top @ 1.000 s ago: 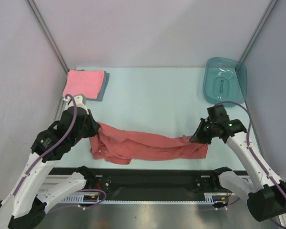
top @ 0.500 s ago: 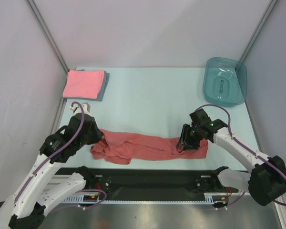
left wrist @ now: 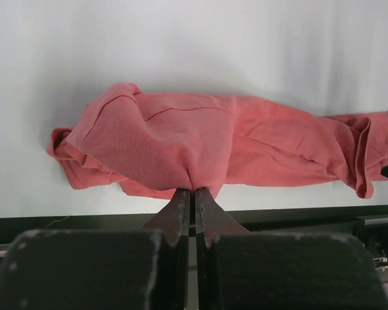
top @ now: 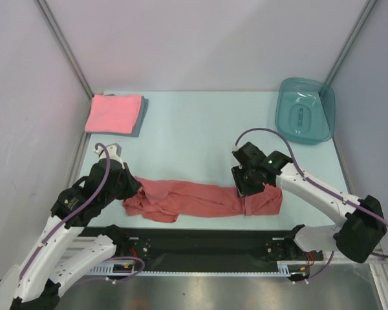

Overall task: Fold and stack the t-shirts
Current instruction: Flatten the tshirt out

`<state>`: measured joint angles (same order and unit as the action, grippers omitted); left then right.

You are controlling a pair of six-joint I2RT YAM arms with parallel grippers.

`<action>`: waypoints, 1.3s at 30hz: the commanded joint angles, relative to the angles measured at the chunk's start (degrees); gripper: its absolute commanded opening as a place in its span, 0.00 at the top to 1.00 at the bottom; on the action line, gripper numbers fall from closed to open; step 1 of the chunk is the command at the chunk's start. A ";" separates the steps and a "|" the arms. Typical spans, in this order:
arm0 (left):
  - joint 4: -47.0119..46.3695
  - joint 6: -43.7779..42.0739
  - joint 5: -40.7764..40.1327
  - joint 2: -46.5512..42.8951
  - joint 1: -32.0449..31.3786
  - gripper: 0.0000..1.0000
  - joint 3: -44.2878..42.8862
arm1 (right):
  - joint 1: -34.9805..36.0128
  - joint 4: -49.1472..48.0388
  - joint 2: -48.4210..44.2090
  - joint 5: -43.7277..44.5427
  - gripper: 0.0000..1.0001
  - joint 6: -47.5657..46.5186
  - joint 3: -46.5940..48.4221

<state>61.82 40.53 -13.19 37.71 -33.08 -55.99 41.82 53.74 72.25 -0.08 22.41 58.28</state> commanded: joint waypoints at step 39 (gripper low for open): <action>-1.88 0.60 1.94 -1.94 0.39 1.00 0.53 | 20.93 16.22 20.83 24.95 0.92 15.73 7.55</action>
<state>61.21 40.53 -11.35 36.29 -33.08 -55.81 62.52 68.03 93.43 21.78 37.41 63.59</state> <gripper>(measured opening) 0.018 0.117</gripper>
